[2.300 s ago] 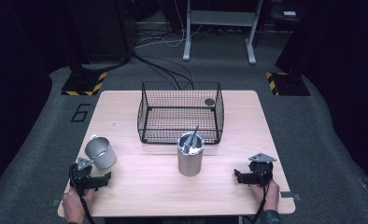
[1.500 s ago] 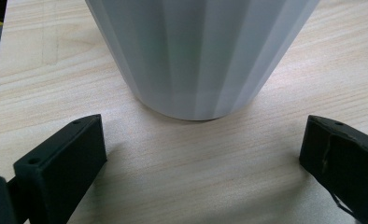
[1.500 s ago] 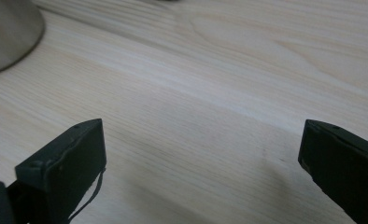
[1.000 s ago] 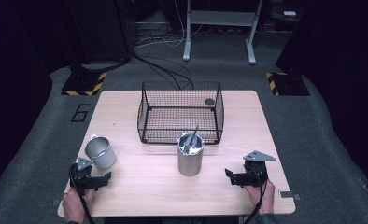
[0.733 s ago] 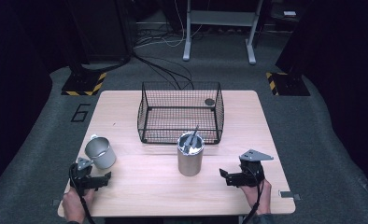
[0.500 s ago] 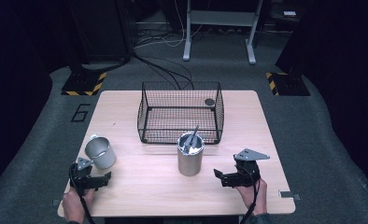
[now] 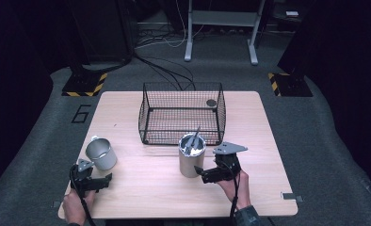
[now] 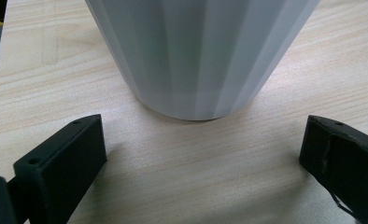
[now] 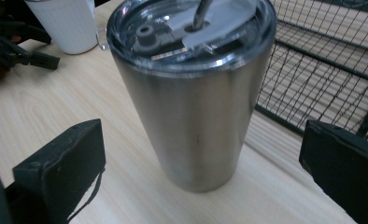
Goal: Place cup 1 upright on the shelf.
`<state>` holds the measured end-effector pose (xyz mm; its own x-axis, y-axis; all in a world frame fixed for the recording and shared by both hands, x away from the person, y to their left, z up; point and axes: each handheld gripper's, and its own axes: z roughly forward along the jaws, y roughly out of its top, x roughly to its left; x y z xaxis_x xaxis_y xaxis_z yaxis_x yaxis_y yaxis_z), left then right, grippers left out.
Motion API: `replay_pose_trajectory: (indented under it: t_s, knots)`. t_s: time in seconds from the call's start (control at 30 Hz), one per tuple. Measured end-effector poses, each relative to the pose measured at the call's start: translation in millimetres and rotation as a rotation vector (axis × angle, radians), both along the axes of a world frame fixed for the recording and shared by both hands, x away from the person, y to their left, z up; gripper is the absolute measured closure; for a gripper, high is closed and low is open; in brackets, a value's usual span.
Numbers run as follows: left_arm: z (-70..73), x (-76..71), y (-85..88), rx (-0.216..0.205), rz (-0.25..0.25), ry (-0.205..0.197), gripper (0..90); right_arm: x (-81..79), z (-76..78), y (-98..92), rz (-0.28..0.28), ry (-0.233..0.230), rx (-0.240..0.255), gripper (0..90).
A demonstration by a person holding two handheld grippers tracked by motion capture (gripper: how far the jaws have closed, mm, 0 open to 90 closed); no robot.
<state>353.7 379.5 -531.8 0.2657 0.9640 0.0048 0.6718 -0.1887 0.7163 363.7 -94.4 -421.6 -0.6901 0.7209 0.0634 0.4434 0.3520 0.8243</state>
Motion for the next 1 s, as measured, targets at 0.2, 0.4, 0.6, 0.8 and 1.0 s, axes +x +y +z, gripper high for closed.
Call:
replay_pose_trajectory:
  t_s: [0.2,0.4,0.6,0.8,1.0]
  knots:
    - [-0.6,0.1,-0.4,0.001,0.005,-0.008,0.3,12.8,2.2,15.5,0.004,-0.016,-0.003,0.0]
    - [-0.3,0.1,-0.1,-0.001,0.002,-0.003,0.3,22.0,0.9,29.1,-0.011,-0.021,-0.011,0.0]
    - [-0.9,0.2,-0.8,-0.005,0.01,-0.012,0.3,28.2,-3.7,36.5,-0.011,-0.024,-0.022,0.0]
    - [-0.4,0.1,-0.1,-0.001,0.002,-0.005,0.3,32.0,-5.6,42.8,-0.014,-0.026,-0.028,0.0]
    - [-0.6,0.1,-0.4,0.001,0.005,-0.008,0.3,34.8,-6.9,45.6,-0.014,-0.026,-0.019,0.6]
